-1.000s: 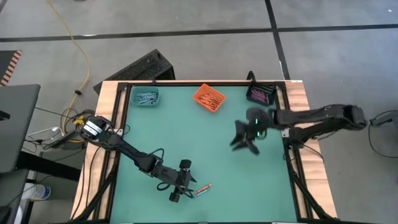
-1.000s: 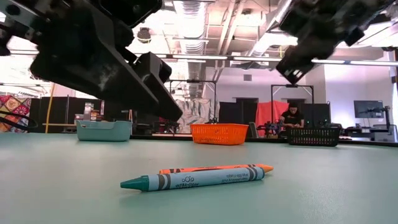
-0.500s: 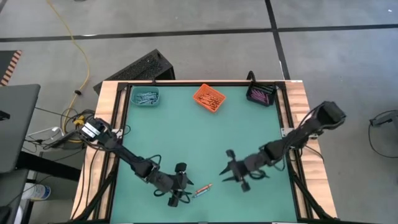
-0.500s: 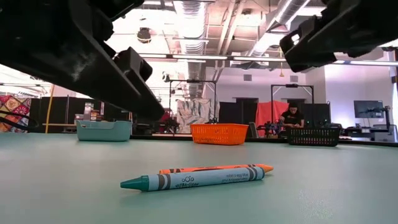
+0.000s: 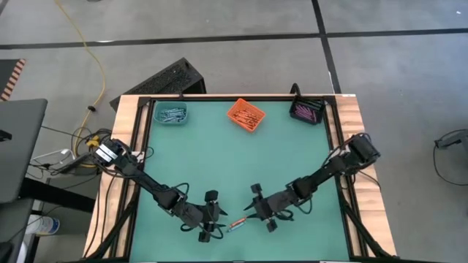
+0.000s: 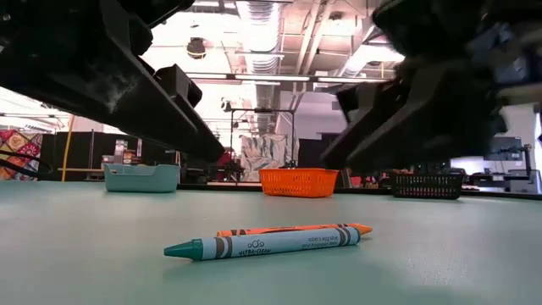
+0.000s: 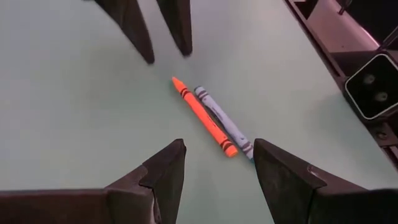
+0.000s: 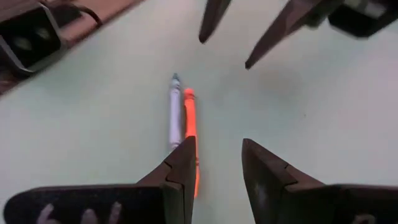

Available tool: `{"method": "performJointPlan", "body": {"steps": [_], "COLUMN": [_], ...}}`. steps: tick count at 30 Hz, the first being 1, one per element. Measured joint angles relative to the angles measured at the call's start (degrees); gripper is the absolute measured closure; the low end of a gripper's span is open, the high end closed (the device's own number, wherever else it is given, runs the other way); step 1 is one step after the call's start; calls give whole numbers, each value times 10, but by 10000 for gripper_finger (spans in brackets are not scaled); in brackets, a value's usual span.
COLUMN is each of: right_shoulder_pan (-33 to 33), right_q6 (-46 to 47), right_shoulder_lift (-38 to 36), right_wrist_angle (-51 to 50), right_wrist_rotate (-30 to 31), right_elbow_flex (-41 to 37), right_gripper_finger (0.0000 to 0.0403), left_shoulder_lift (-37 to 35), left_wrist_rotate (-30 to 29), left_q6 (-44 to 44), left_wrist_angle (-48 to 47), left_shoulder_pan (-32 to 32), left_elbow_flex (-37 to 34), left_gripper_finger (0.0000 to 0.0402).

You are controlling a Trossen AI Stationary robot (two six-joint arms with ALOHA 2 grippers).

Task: Sort crayons
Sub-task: Put the orange crayon into the orange bin

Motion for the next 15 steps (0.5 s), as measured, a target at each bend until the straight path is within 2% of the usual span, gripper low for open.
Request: {"method": "performJointPlan", "body": {"steps": [15], "right_shoulder_pan": [0], "right_q6": [46], "right_shoulder_lift": [19], "right_wrist_angle": [-39], "right_wrist_rotate": [-30], "right_elbow_flex": [14], "right_gripper_finger": [280], "left_shoulder_lift": [21], "left_wrist_rotate": [-6], "left_q6": [-37], "left_wrist_angle": [-9], "left_shoulder_pan": [-2], "left_elbow_flex": [0], "left_gripper_finger": [223]}}
